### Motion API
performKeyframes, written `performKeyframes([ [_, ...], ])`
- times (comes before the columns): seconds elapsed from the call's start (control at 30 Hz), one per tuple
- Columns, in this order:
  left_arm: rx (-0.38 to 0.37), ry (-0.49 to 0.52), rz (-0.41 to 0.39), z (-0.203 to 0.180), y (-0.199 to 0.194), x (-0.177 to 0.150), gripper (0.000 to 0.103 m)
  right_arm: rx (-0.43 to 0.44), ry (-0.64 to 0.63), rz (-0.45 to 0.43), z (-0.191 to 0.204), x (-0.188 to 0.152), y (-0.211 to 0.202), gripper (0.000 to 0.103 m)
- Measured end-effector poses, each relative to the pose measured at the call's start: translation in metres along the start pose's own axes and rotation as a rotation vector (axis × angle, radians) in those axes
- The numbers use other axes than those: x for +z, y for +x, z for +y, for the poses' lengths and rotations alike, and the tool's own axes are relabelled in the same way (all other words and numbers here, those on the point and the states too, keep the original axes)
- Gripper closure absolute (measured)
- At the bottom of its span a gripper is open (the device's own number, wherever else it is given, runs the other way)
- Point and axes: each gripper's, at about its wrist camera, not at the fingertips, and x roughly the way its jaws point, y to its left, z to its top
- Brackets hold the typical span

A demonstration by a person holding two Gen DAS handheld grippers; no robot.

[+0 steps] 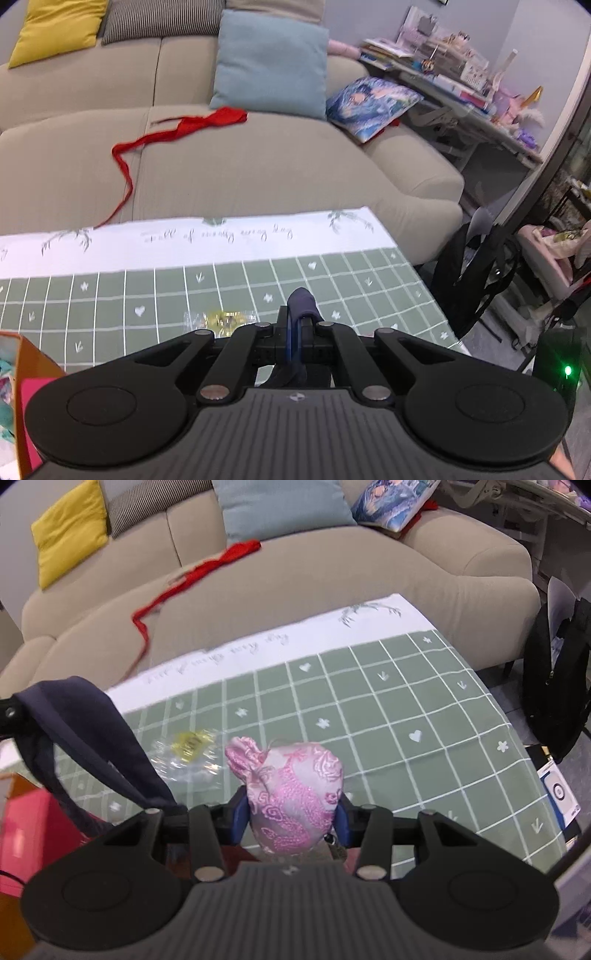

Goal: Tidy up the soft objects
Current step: 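Lift and carry the pink pouch and navy headband over the white box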

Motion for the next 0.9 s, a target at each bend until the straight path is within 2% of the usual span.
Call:
performKeyframes([
  [0.17, -0.039, -0.027, -0.055, 0.013, -0.027, 0.011, 0.1, 0.034, 0.001, -0.048, 0.021, 0.001, -0.027, 0.058],
  [0.33, -0.037, -0.036, -0.098, 0.035, -0.059, 0.026, 0.1, 0.07, -0.029, -0.122, 0.049, 0.012, -0.055, 0.058],
  [0.4, -0.047, -0.045, -0.11, 0.048, -0.076, 0.032, 0.1, 0.091, -0.04, -0.143, 0.065, 0.017, -0.068, 0.058],
  [0.57, -0.02, -0.063, -0.212, 0.082, -0.135, 0.04, 0.1, 0.148, -0.138, -0.225, 0.123, 0.021, -0.107, 0.058],
  [0.77, 0.085, -0.06, -0.32, 0.122, -0.204, 0.033, 0.1, 0.256, -0.266, -0.299, 0.206, 0.011, -0.151, 0.058],
  [0.9, 0.151, -0.071, -0.322, 0.153, -0.232, 0.014, 0.1, 0.332, -0.348, -0.297, 0.261, 0.0, -0.166, 0.058],
])
